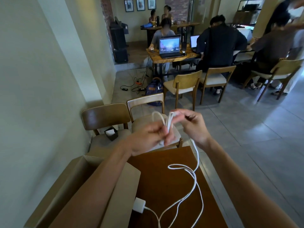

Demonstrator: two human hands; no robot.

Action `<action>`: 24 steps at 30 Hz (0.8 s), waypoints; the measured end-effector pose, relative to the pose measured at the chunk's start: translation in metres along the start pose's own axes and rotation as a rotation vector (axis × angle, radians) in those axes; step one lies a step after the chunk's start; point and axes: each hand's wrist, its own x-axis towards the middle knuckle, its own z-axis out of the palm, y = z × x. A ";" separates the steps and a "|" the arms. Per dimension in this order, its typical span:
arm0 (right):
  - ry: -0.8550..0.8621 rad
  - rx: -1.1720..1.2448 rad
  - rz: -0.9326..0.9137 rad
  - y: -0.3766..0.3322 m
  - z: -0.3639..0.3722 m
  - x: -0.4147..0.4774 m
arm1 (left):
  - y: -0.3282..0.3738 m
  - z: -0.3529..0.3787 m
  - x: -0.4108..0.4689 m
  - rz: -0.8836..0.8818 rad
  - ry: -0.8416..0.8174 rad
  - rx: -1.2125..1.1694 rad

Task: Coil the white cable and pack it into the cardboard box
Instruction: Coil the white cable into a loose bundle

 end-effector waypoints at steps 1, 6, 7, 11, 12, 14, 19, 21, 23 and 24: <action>0.001 -0.017 0.038 0.006 0.009 -0.005 | 0.003 -0.003 0.006 0.029 0.081 0.007; -0.126 -0.189 0.299 0.027 0.053 -0.027 | 0.001 -0.010 0.024 0.051 0.316 -0.093; -0.179 -0.238 0.300 0.028 0.057 -0.030 | -0.004 -0.011 0.025 0.023 0.362 -0.043; -0.395 -0.581 0.214 0.025 0.050 -0.033 | -0.020 -0.012 0.024 -0.160 0.365 0.276; -0.430 -0.665 0.198 0.023 0.045 -0.031 | -0.022 -0.011 0.022 -0.189 0.328 0.319; -0.480 -0.723 0.202 0.014 0.035 -0.025 | -0.024 -0.010 0.020 -0.221 0.287 0.371; -0.476 -0.671 0.216 -0.005 0.017 -0.013 | -0.015 -0.012 0.019 -0.242 0.311 0.376; -0.450 -0.619 0.217 -0.014 0.011 -0.007 | -0.010 -0.010 0.015 -0.251 0.300 0.333; -0.465 -0.502 0.194 -0.025 0.003 -0.001 | -0.008 -0.007 0.011 -0.250 0.250 0.285; -0.481 -0.423 0.179 -0.030 -0.001 0.001 | -0.007 -0.006 0.008 -0.255 0.221 0.238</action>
